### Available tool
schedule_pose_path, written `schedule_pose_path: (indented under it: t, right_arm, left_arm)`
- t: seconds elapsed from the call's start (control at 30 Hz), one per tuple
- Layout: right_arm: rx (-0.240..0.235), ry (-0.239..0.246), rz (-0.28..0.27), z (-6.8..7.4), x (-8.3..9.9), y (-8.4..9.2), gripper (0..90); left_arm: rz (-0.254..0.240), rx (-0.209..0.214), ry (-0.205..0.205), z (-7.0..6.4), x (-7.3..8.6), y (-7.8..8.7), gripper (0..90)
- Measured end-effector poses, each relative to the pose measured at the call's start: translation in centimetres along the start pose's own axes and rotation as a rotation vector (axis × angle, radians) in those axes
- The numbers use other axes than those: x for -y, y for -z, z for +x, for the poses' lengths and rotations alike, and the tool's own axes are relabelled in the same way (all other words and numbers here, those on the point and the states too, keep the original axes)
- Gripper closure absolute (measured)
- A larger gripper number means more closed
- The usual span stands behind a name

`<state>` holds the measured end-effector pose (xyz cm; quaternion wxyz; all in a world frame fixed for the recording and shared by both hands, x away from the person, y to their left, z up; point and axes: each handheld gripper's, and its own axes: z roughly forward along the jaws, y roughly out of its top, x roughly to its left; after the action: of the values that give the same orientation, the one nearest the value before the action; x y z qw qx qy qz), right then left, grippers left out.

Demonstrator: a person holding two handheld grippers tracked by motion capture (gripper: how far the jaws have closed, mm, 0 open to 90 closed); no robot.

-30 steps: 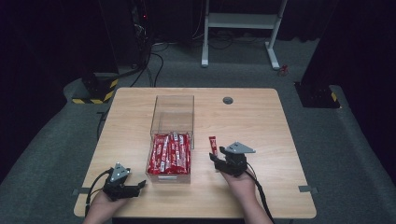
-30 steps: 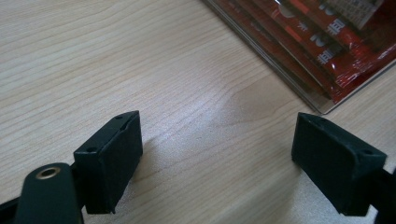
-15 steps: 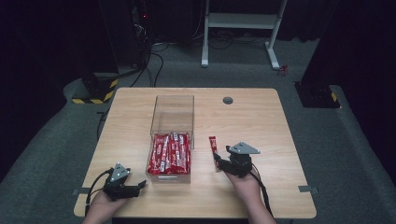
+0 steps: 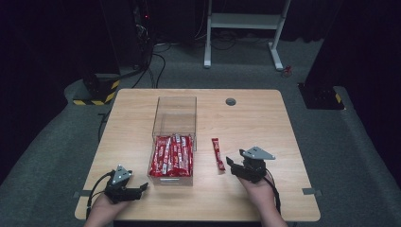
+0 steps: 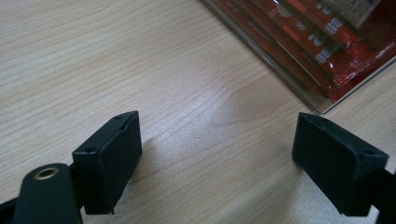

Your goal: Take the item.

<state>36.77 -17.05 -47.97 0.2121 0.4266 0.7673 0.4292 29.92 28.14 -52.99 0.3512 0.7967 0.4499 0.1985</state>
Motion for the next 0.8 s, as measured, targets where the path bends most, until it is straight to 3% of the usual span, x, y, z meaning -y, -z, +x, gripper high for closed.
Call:
schedule_pose_path:
  t: [0.2,0.4,0.63,0.8]
  right_arm:
    - [0.050,-0.002,0.037,-2.2,1.5,1.0,34.0]
    - [0.109,-0.049,0.096,-4.6,3.8,1.9,28.9]
    - [0.182,-0.083,0.139,-6.3,5.6,2.7,25.5]
    - [0.214,-0.093,0.214,-7.3,6.4,2.6,18.4]
  left_arm:
    - [0.000,0.000,-0.003,0.0,0.0,0.0,16.2]
    - [0.001,0.000,-0.003,0.0,0.0,0.0,16.2]
    - [-0.002,-0.001,-0.001,0.0,0.0,0.0,16.3]
    - [-0.003,-0.002,0.000,0.0,0.0,0.0,16.5]
